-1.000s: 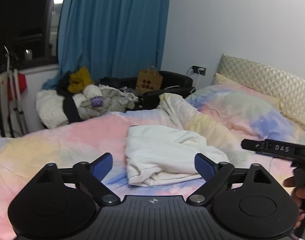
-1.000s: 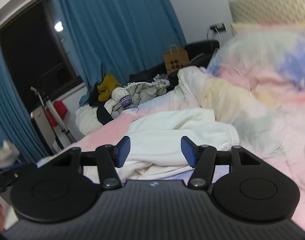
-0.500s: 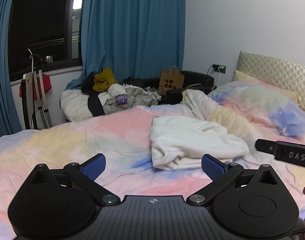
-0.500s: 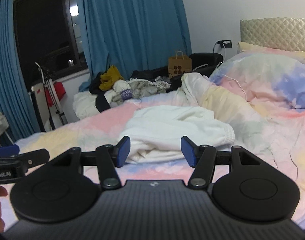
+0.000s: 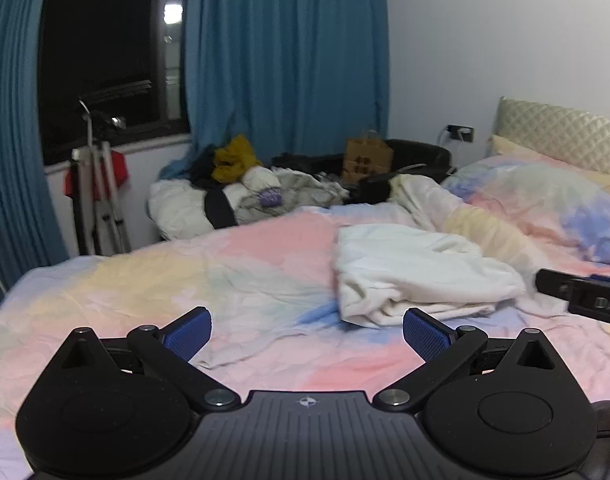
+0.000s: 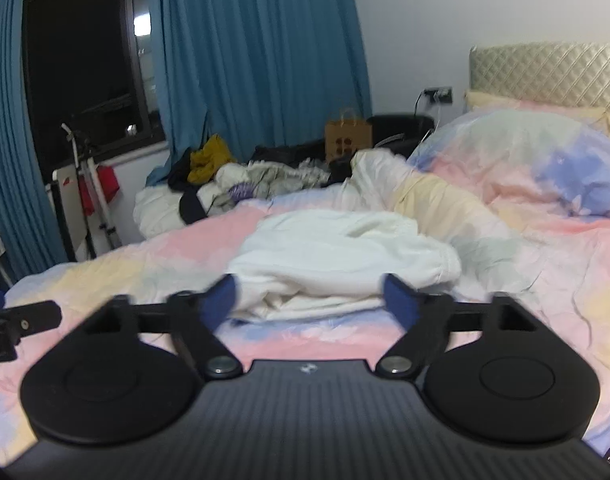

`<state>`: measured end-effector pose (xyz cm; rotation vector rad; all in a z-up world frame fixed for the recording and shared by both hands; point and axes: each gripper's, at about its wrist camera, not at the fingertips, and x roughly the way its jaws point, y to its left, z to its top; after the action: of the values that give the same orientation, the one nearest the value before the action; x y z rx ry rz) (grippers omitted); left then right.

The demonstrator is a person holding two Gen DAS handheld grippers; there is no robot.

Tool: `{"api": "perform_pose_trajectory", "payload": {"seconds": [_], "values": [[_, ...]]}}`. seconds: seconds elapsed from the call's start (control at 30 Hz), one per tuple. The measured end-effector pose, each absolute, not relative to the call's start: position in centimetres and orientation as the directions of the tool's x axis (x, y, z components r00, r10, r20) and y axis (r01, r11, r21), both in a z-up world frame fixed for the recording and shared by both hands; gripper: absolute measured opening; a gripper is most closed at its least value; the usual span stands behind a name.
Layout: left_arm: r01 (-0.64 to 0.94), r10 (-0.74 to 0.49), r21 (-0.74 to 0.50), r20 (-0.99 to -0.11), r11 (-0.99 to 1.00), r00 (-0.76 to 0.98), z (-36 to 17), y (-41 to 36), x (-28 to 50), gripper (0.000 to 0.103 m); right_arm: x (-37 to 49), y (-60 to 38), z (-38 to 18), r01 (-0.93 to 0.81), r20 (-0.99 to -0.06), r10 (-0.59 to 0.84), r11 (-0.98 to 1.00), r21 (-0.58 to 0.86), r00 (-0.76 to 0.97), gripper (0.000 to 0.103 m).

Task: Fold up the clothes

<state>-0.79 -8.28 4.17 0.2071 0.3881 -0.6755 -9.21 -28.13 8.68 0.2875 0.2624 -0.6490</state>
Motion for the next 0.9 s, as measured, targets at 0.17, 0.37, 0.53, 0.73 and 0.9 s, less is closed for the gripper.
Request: {"api": "perform_pose_trajectory", "payload": {"seconds": [0.17, 0.37, 0.53, 0.73, 0.9], "values": [[0.648, -0.581, 0.027, -0.415, 0.761, 0.7, 4.1, -7.3, -0.4, 0.103, -8.9, -27.8, 8.1, 0.61, -0.363, -0.528, 0.776, 0.161, 0.768, 0.103], [0.628, -0.561, 0.053, -0.396, 0.777, 0.727, 4.0, -7.2, -0.8, 0.103, -9.3, -27.5, 8.1, 0.616, -0.35, -0.54, 0.772, 0.157, 0.765, 0.103], [0.618, -0.553, 0.046, -0.397, 0.785, 0.732, 3.7, -7.4, -1.0, 0.103, -9.7, -26.9, 8.1, 0.62, -0.329, -0.555, 0.772, 0.138, 0.764, 0.103], [0.618, -0.553, 0.045, -0.397, 0.785, 0.732, 3.2, -7.8, -1.2, 0.103, -10.0, -26.7, 7.9, 0.627, -0.316, -0.569, 0.769, 0.123, 0.759, 0.103], [0.612, -0.545, 0.057, -0.396, 0.789, 0.739, 2.9, -8.4, -1.3, 0.103, -9.9, -26.8, 7.5, 0.639, -0.318, -0.583, 0.762, 0.104, 0.747, 0.103]]}}
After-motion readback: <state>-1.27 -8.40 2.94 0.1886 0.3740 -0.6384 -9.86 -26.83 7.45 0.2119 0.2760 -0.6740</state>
